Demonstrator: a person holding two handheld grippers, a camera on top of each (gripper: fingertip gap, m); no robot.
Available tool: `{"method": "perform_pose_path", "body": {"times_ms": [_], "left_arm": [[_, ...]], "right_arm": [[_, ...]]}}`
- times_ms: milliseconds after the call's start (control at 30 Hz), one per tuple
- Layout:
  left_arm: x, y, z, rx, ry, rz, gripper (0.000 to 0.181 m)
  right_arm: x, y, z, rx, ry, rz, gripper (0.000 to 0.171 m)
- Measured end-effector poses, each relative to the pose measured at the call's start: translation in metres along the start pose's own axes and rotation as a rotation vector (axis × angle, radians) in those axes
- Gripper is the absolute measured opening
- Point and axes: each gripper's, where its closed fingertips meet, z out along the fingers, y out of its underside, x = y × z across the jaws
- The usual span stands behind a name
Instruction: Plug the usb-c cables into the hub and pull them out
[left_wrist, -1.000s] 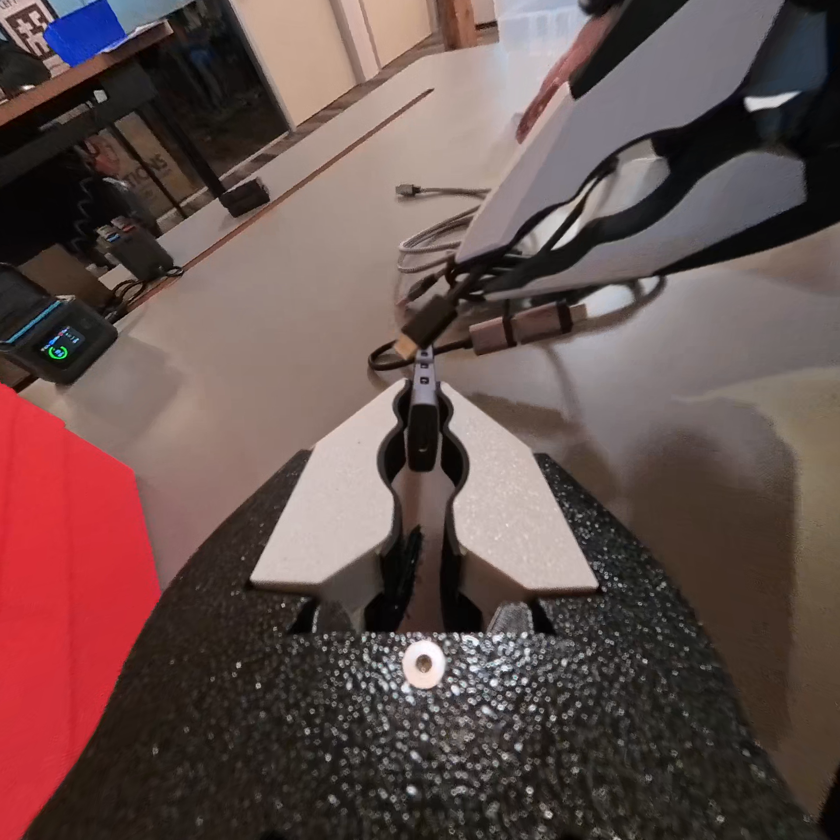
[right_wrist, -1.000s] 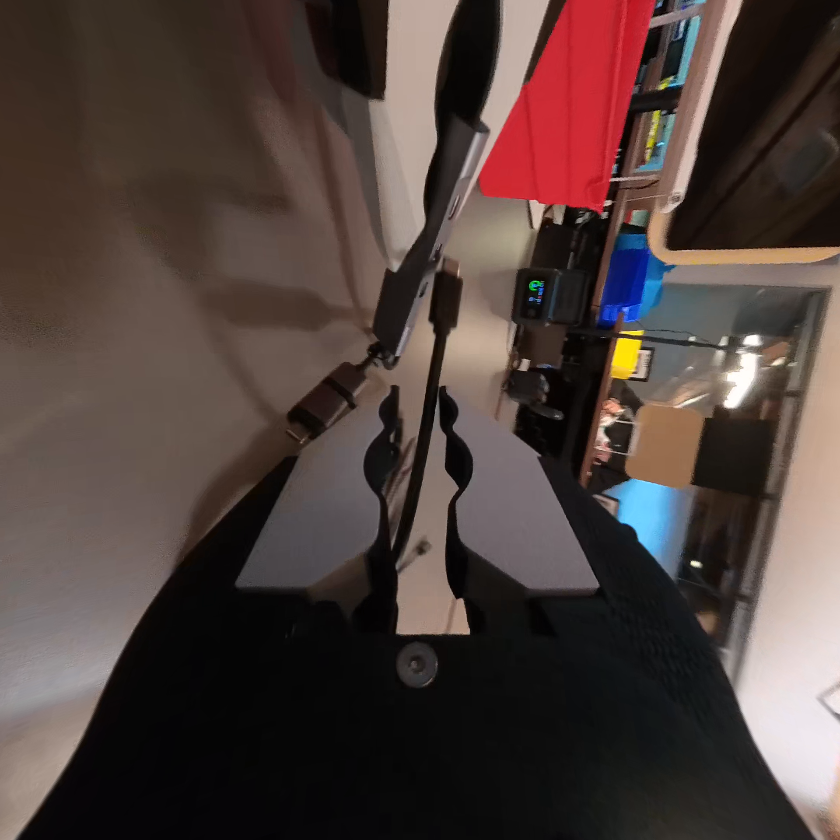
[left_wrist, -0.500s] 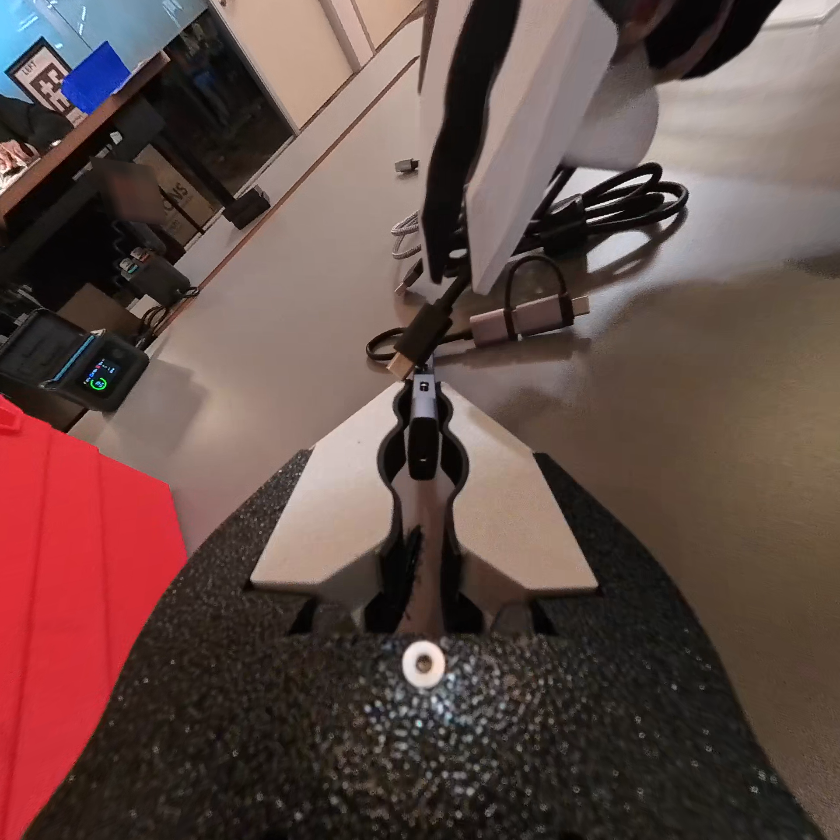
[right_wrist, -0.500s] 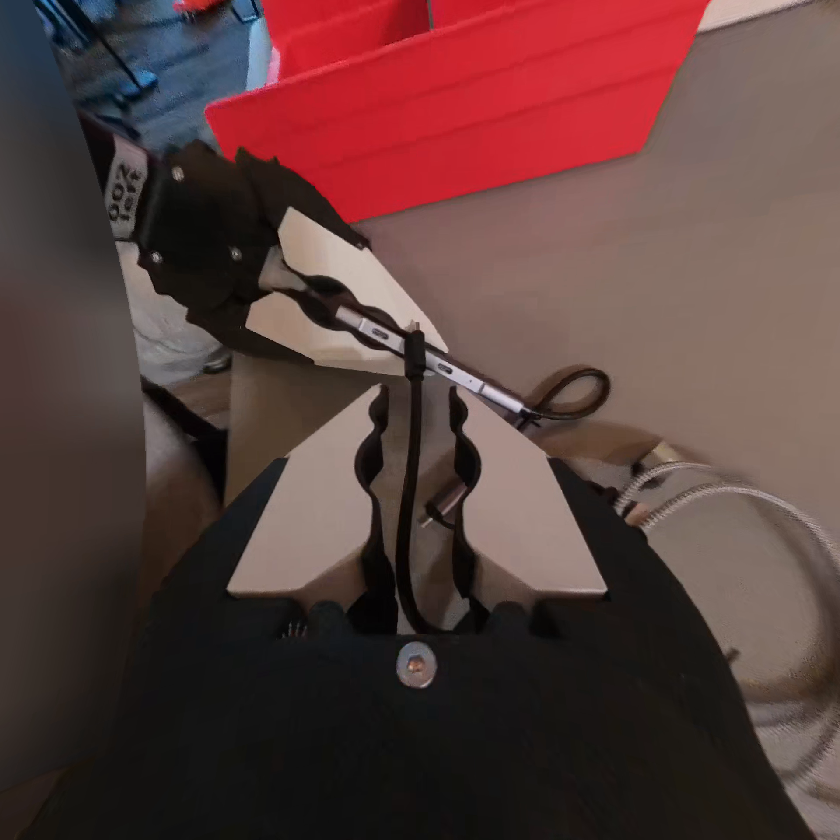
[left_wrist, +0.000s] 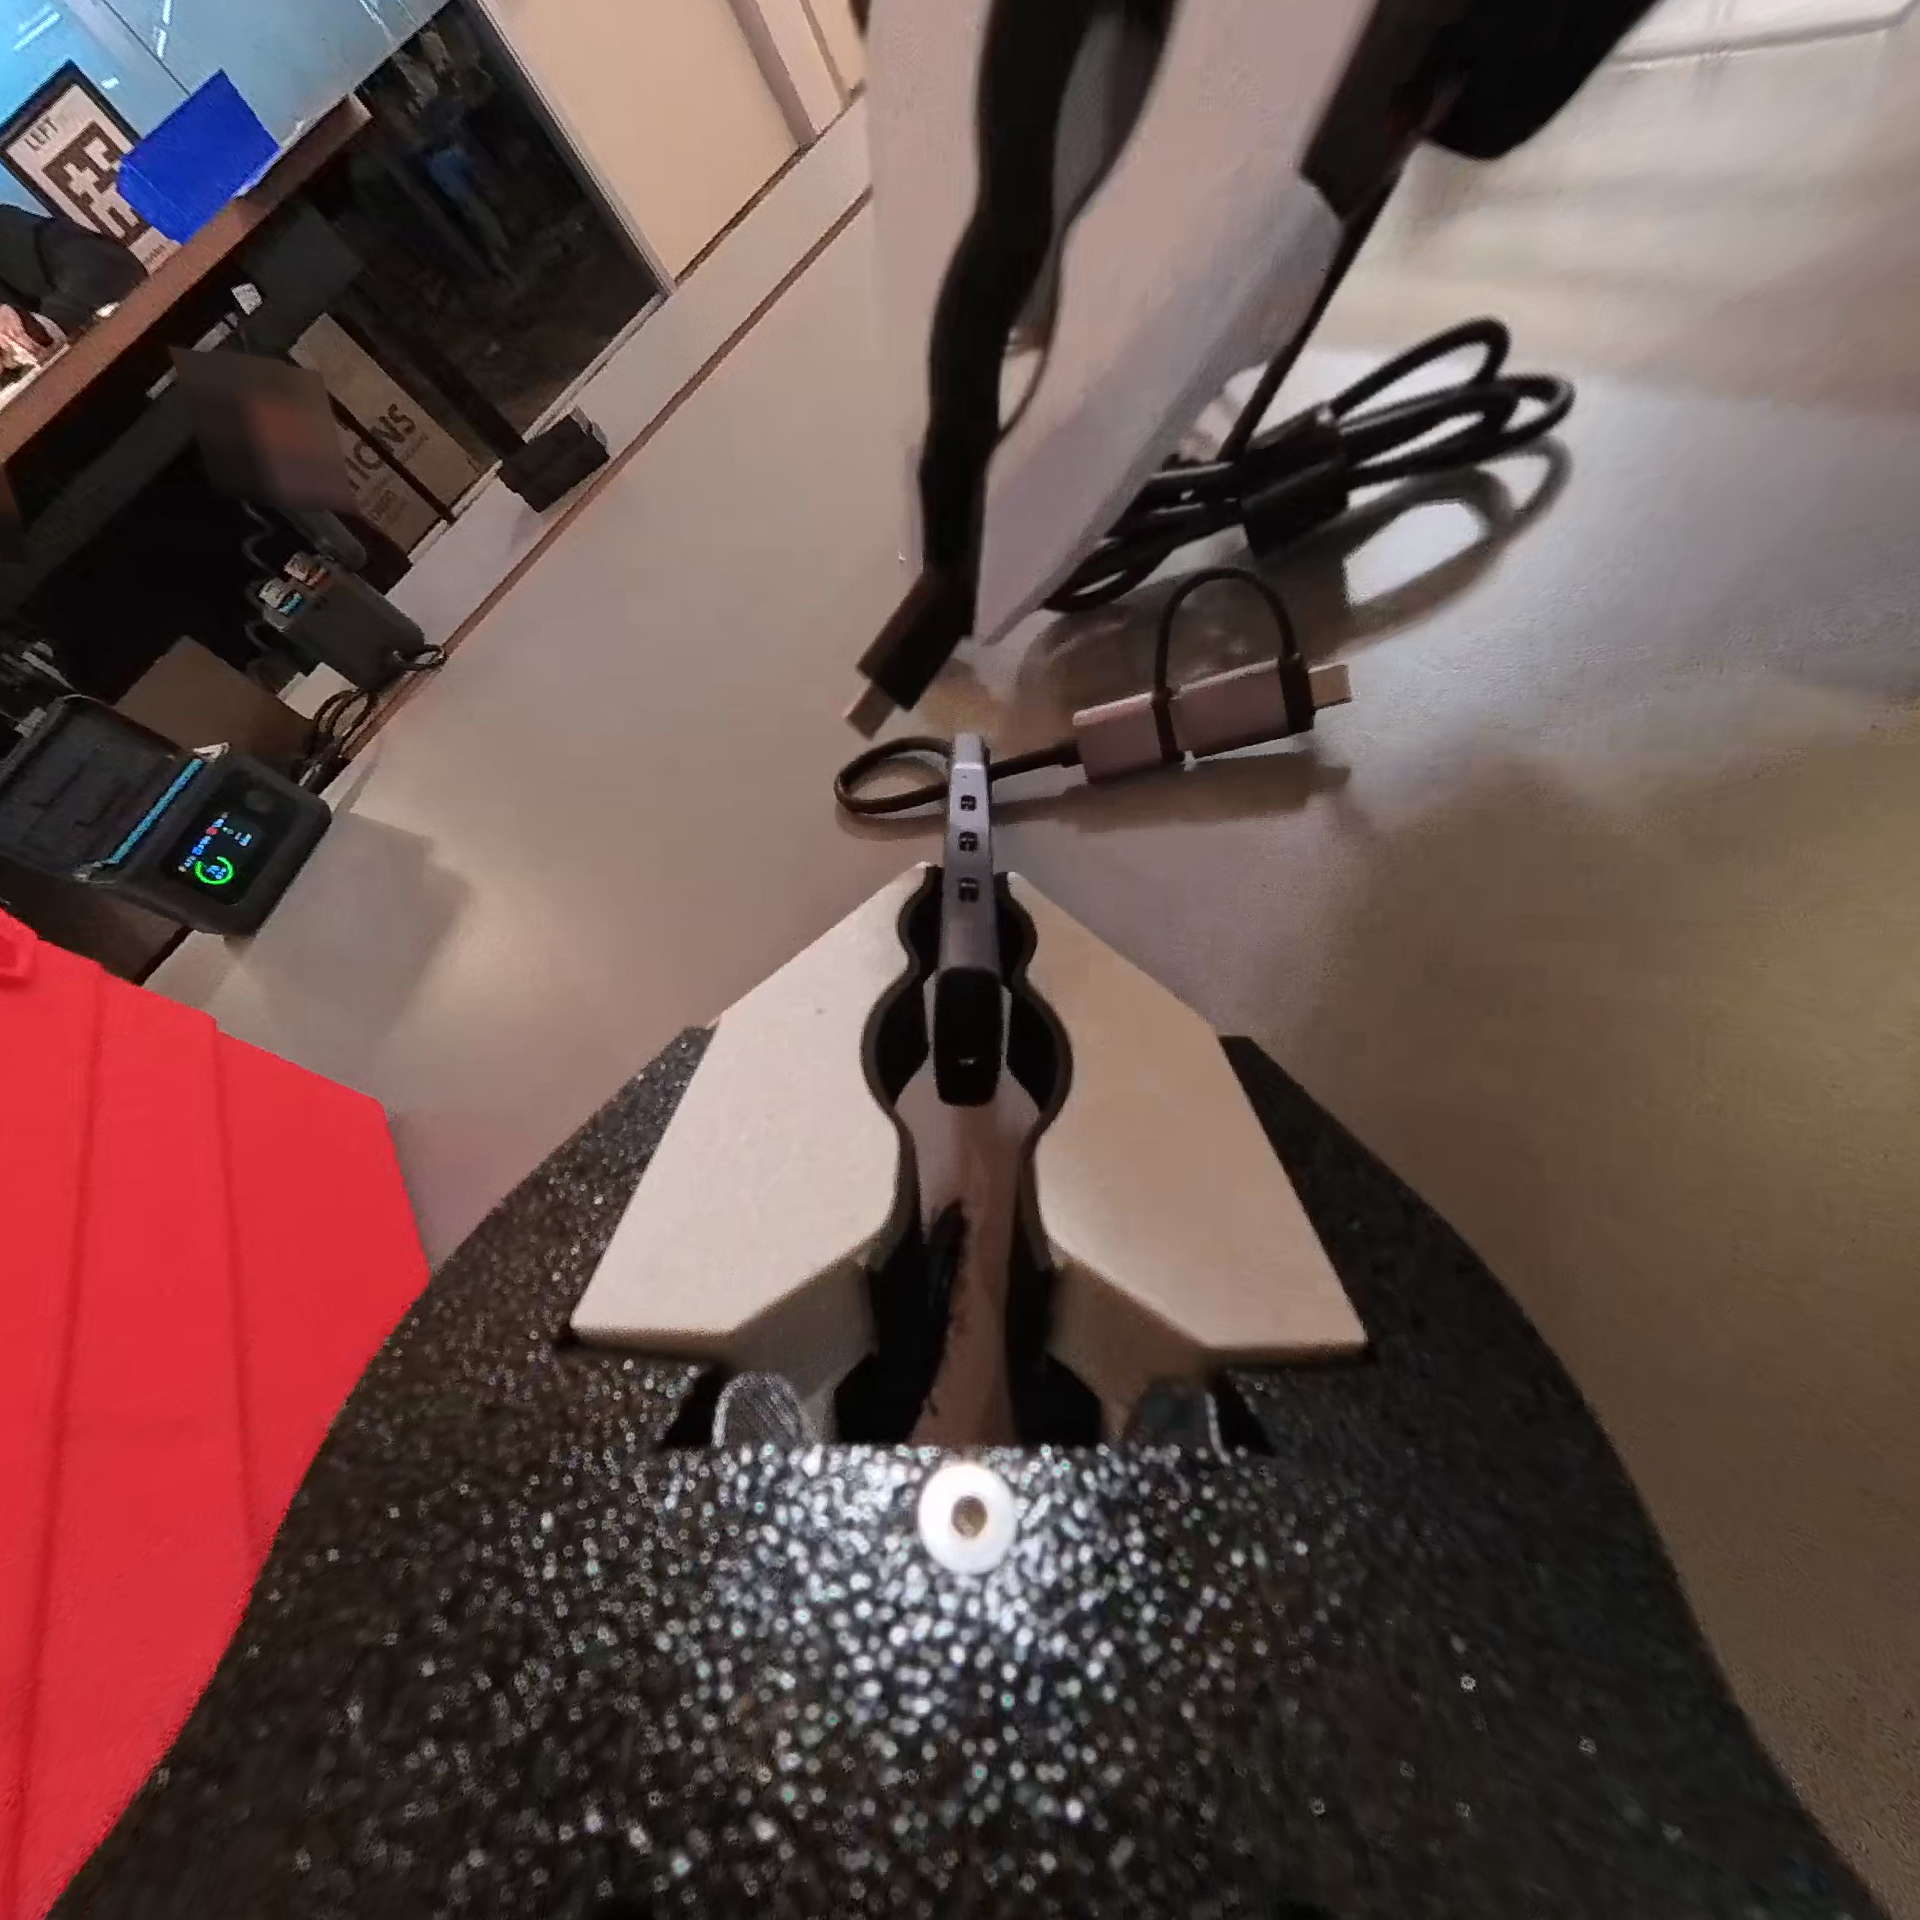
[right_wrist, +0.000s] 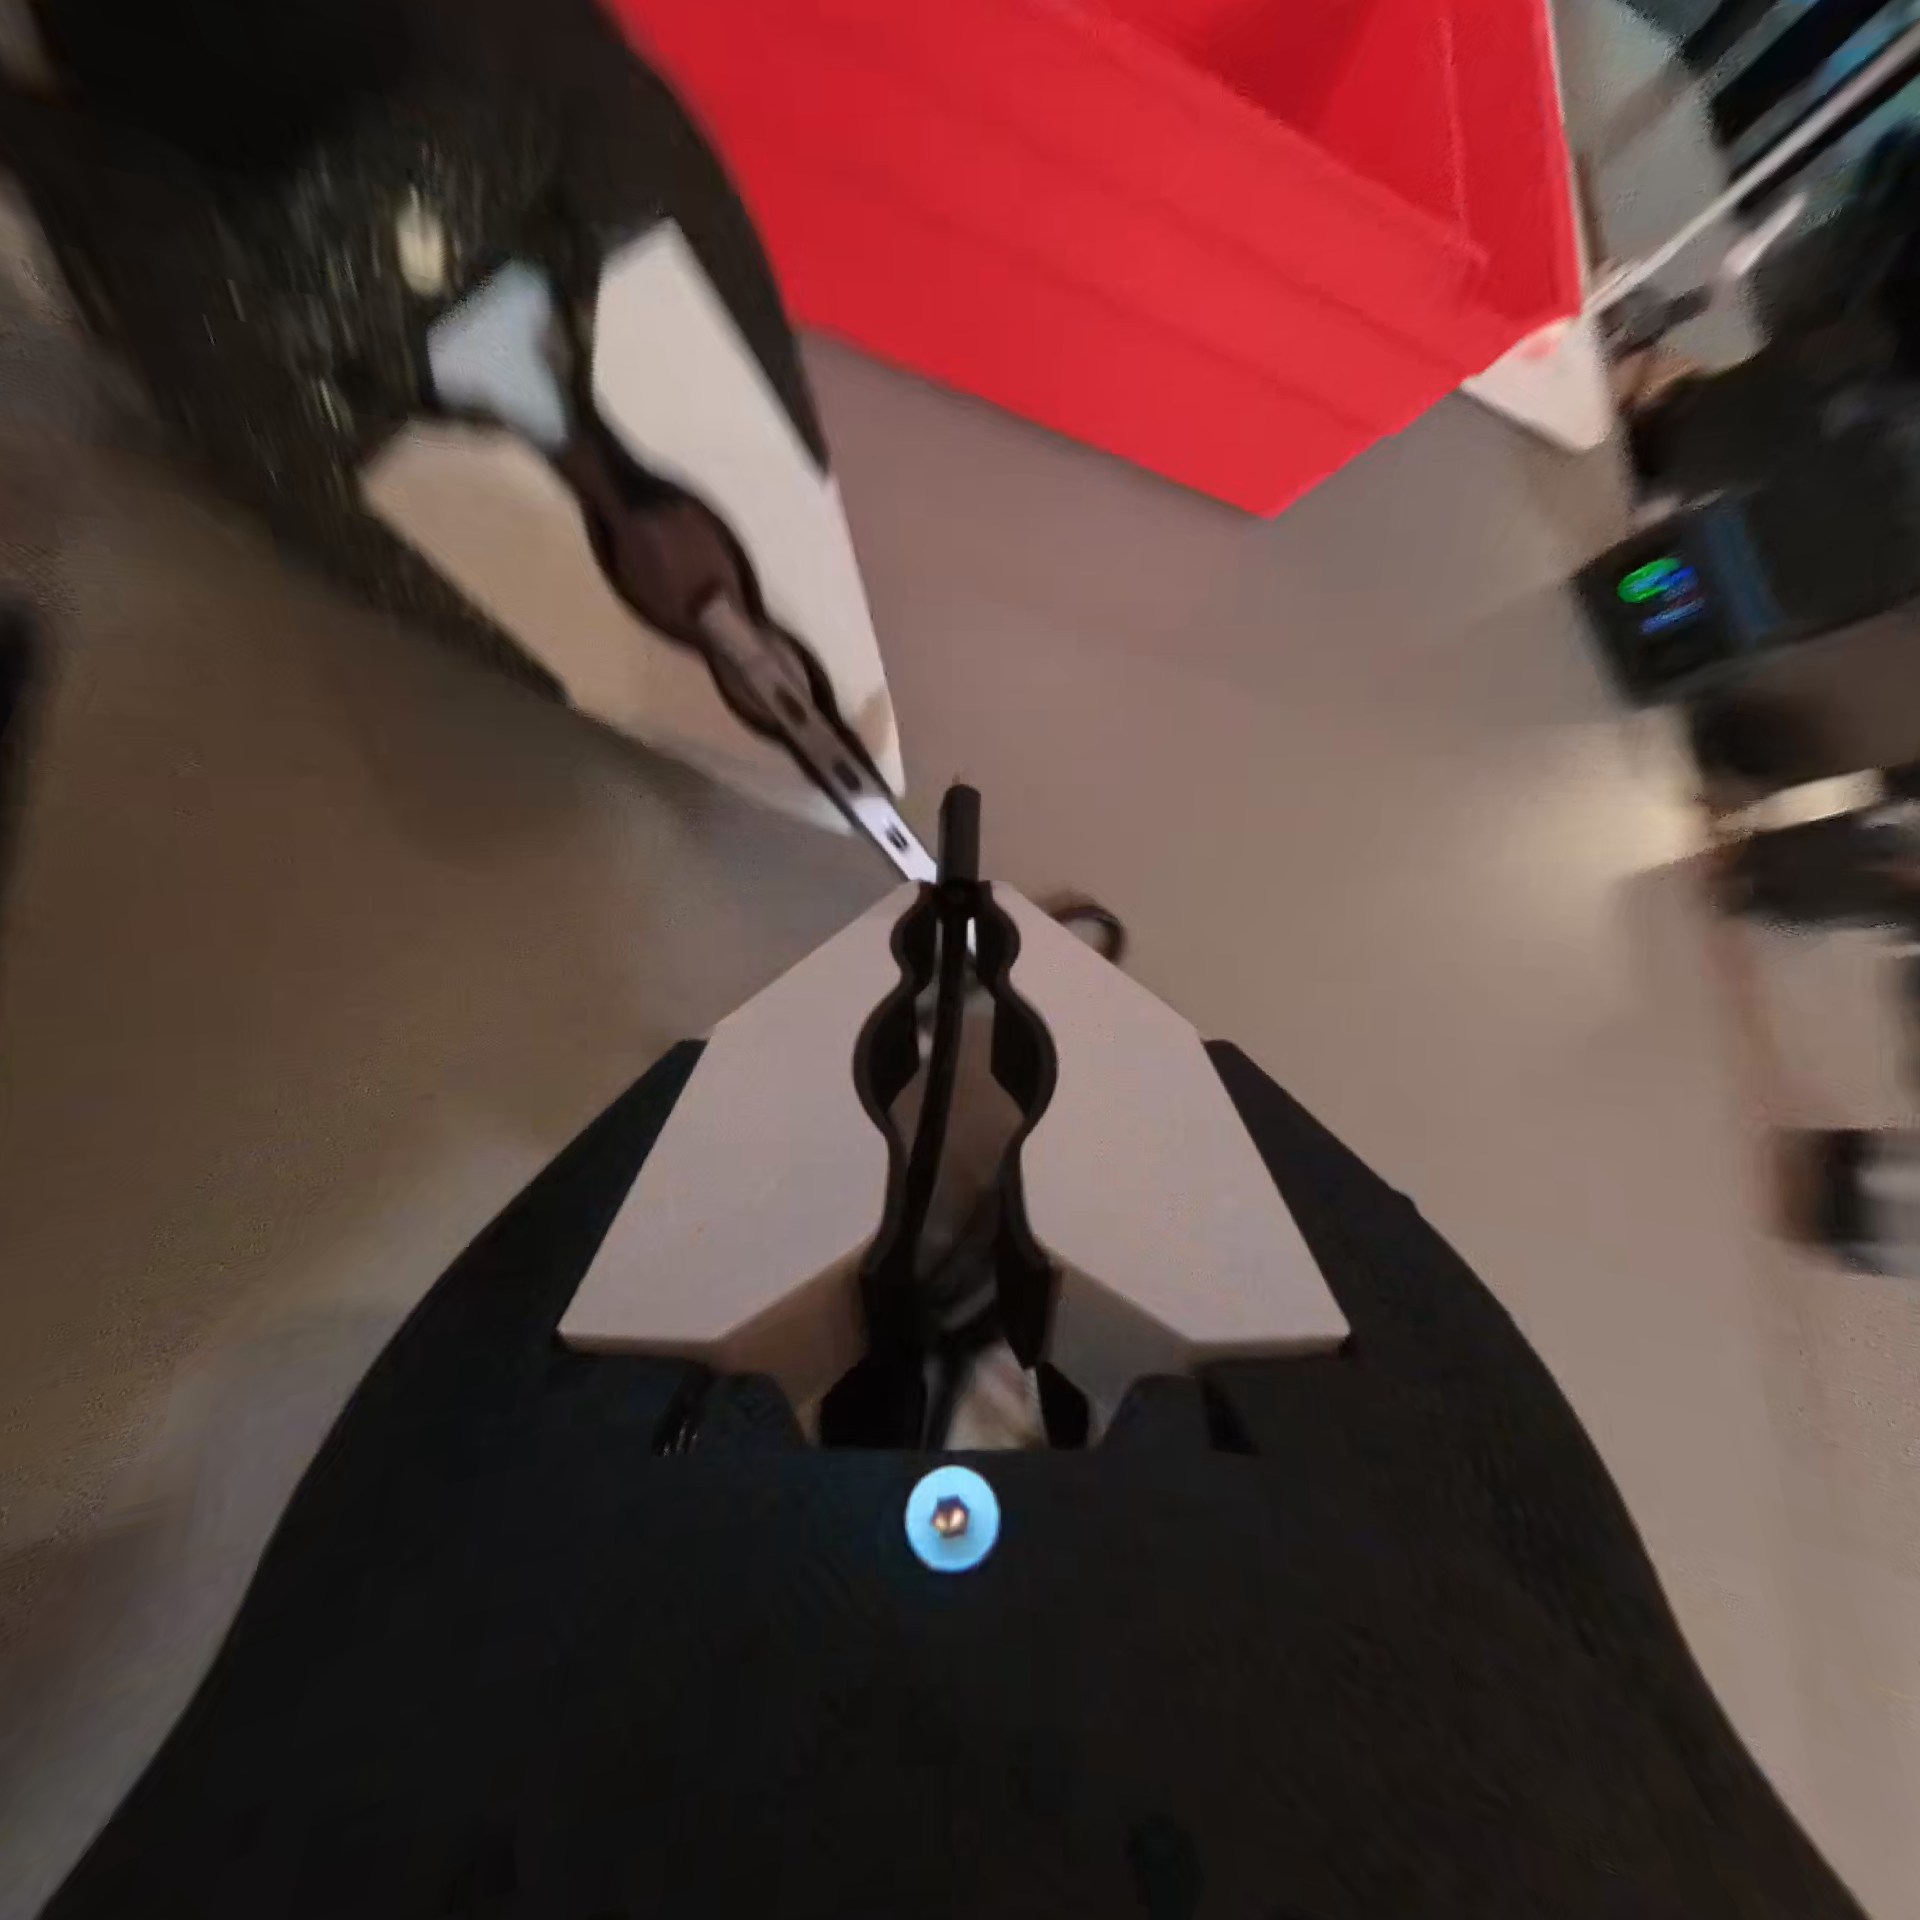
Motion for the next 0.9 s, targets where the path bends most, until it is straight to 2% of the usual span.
{"method": "perform_pose_path", "body": {"times_ms": [133, 233, 367, 533, 900], "left_arm": [[0.0, 0.0, 0.0, -0.014, -0.008, 0.008, 0.007], [0.001, -0.001, 0.0, -0.037, -0.036, 0.084, 0.007], [0.003, -0.002, 0.0, -0.057, -0.07, 0.191, 0.007], [0.004, -0.002, 0.0, -0.058, -0.07, 0.202, 0.007], [0.006, -0.003, 0.0, -0.049, -0.059, 0.2, 0.007]], "right_arm": [[0.0, 0.014, -0.002, -0.3, 0.21, -0.553, 0.004], [-0.012, 0.015, 0.001, -0.372, 0.221, -0.711, 0.004], [-0.009, 0.02, 0.0, -0.431, 0.267, -0.78, 0.005], [-0.009, 0.023, 0.0, -0.478, 0.293, -0.836, 0.004], [-0.012, 0.021, 0.002, -0.467, 0.291, -0.868, 0.004]]}}
